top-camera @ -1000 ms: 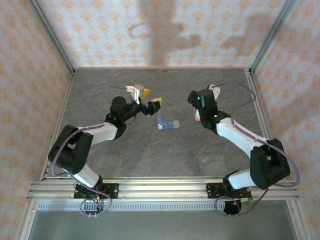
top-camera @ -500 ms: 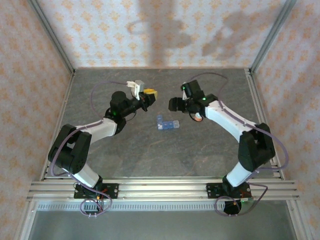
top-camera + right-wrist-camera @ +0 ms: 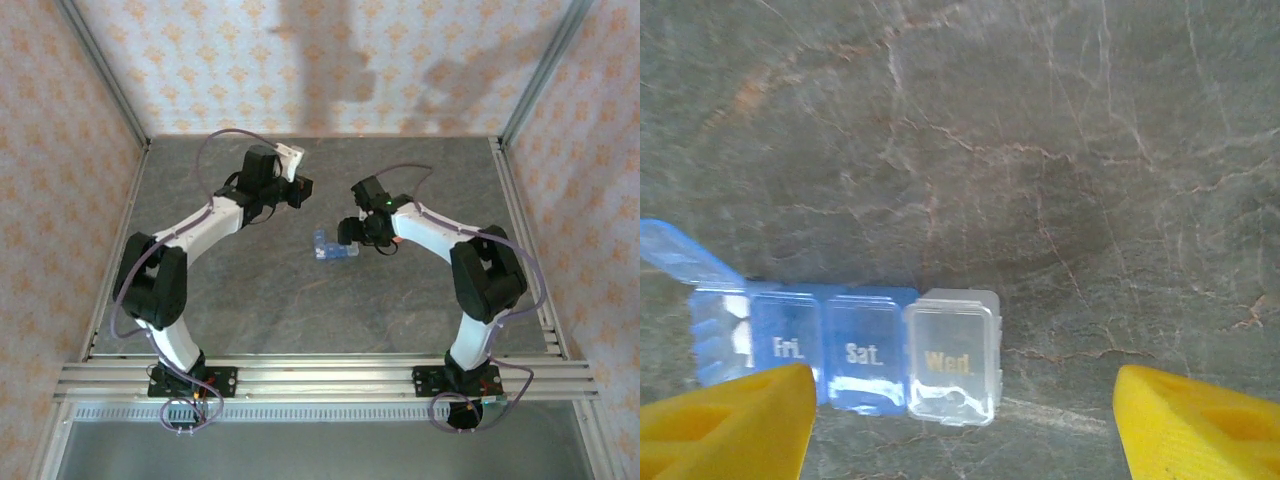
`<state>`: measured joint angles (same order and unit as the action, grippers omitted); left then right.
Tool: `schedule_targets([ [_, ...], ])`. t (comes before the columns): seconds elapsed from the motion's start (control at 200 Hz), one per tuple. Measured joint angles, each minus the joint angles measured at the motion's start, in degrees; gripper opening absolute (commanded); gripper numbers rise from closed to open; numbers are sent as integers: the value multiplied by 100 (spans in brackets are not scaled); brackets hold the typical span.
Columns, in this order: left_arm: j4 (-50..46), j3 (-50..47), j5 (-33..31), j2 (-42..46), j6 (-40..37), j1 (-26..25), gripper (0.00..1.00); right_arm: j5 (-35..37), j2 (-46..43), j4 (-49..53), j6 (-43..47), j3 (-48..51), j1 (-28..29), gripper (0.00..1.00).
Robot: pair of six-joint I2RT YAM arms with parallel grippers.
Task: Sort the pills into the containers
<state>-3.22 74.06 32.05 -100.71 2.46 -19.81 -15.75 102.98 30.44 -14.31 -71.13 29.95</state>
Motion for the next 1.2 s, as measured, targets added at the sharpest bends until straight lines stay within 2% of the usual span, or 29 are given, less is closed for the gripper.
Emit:
schedule_targets([
  [0.24, -1788, 791, -291, -833, -411, -92, 0, -20, 216, -11, 0, 31, 0, 77],
  [0.375, -2291, 1034, -426, -1132, -562, -262, 0, -22, 262, -50, -2, 31, 0, 77],
  [0.651, -2693, 1226, -546, -1366, -612, -378, 0, -83, 446, -140, -22, 28, 0, 76],
  [1.201, -2830, 1510, -599, -1722, -664, -378, 0, -122, 457, -258, -105, 46, 0, 74],
])
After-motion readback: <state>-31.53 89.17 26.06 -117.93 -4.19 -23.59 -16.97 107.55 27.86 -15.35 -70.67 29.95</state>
